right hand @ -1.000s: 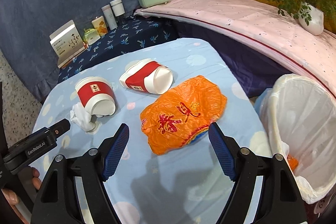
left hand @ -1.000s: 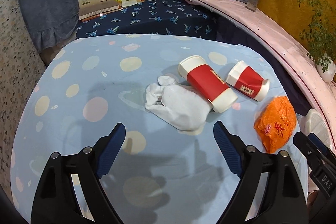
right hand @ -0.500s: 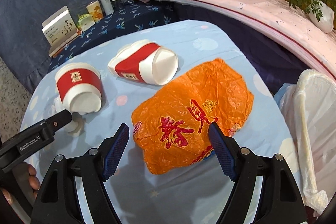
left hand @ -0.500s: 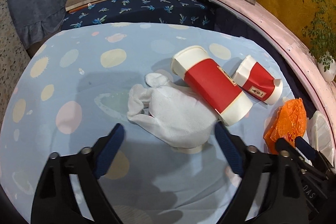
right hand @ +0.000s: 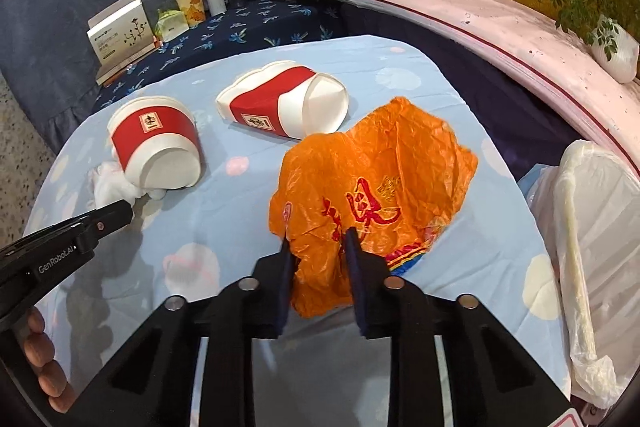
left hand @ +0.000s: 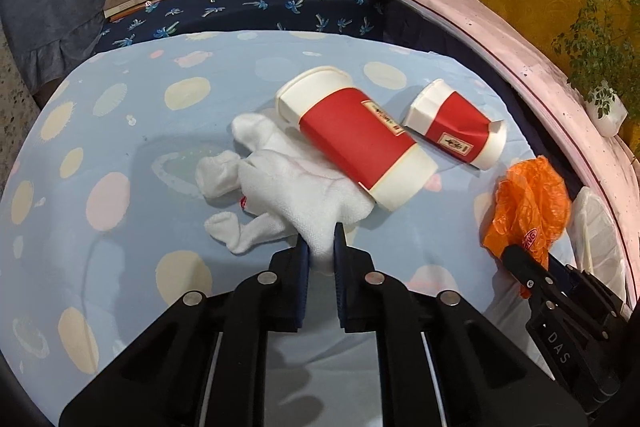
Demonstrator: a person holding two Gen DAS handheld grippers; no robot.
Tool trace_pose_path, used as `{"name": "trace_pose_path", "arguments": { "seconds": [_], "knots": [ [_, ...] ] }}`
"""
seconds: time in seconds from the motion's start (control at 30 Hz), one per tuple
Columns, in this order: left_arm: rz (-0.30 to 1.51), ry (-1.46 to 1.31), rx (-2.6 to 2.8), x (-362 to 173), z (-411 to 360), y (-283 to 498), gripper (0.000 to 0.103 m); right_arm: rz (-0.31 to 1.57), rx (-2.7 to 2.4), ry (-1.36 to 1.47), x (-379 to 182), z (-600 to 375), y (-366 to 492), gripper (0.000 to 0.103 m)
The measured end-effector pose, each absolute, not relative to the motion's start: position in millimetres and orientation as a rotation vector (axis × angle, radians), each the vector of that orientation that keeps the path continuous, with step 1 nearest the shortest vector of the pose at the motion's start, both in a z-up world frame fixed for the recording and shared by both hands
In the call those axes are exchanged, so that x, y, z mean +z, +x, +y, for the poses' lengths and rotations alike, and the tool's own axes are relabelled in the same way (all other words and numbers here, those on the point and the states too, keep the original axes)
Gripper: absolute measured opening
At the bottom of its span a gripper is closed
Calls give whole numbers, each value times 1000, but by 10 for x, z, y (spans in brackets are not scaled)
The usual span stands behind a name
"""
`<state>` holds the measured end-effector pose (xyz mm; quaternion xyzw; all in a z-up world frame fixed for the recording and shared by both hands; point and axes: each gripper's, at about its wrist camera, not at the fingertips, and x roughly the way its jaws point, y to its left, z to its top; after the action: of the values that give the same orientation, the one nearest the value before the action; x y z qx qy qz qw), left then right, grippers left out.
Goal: Collect trash
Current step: 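Grasp the white glove with the left tool while the right tool grasps the orange bag, then carry the glove and orange bag over the bin and open both tools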
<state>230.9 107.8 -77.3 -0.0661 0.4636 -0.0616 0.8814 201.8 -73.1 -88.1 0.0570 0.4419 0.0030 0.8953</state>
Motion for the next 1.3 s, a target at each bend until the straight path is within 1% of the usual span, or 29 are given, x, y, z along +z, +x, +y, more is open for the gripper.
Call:
{"name": "trace_pose_path", "arguments": {
  "seconds": [0.1, 0.4, 0.77, 1.03, 1.3],
  "knots": [
    [951, -139, -132, -675, 1038, 2216, 10, 904, 17, 135, -798, -752, 1935, 15],
    [900, -138, -174, -318, 797, 1904, 10, 830, 35, 161, -390, -866, 1619, 14],
    [846, -81, -269, 23, 209, 1576, 10, 739, 2, 195, 13, -1246, 1231, 14],
    [832, -38, -338, 134, -275, 1411, 10, 704, -58, 220, 120, -1667, 1011, 14],
    [840, 9, -419, 153, -836, 1343, 10, 686, -127, 266, 107, -2188, 858, 14]
  ]
}}
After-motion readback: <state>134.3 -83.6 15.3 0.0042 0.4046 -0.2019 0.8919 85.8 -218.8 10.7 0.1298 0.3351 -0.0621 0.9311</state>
